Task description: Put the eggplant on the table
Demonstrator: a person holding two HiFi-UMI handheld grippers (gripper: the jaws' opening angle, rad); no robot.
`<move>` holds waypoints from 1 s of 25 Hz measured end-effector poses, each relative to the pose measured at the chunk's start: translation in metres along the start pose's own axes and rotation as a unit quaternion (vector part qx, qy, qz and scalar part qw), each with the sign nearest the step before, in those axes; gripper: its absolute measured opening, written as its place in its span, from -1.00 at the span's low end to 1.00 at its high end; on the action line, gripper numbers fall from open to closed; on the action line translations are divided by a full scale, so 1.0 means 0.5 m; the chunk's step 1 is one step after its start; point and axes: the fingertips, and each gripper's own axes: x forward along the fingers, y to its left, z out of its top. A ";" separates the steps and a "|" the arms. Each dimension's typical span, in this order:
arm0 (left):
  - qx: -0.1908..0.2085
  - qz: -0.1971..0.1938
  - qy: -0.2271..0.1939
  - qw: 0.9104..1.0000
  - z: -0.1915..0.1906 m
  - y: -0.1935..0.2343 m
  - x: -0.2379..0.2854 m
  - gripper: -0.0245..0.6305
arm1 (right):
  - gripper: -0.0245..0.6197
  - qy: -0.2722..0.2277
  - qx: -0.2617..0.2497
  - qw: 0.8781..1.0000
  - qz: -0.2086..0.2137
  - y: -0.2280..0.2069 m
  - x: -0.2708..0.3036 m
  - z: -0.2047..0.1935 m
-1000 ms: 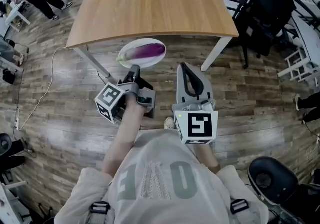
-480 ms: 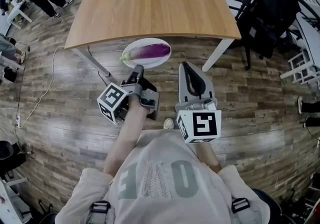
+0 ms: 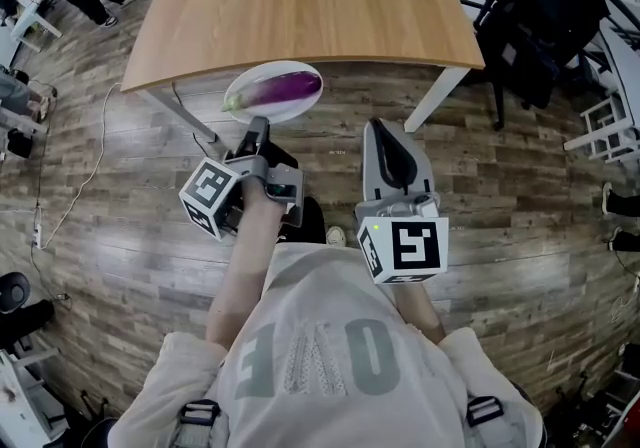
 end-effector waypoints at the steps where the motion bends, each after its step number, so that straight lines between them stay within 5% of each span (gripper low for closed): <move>1: 0.000 -0.001 -0.003 1.000 0.005 -0.004 0.009 -0.87 | -0.87 0.001 0.001 1.000 0.001 -0.005 0.005 0.000; 19: -0.002 -0.013 0.023 1.000 0.044 -0.005 0.162 -0.87 | -0.87 0.015 0.024 0.999 -0.021 -0.048 0.143 -0.054; 25: -0.016 -0.027 0.047 0.998 0.080 -0.029 0.307 -0.86 | -0.87 0.037 0.028 0.998 -0.033 -0.087 0.287 -0.067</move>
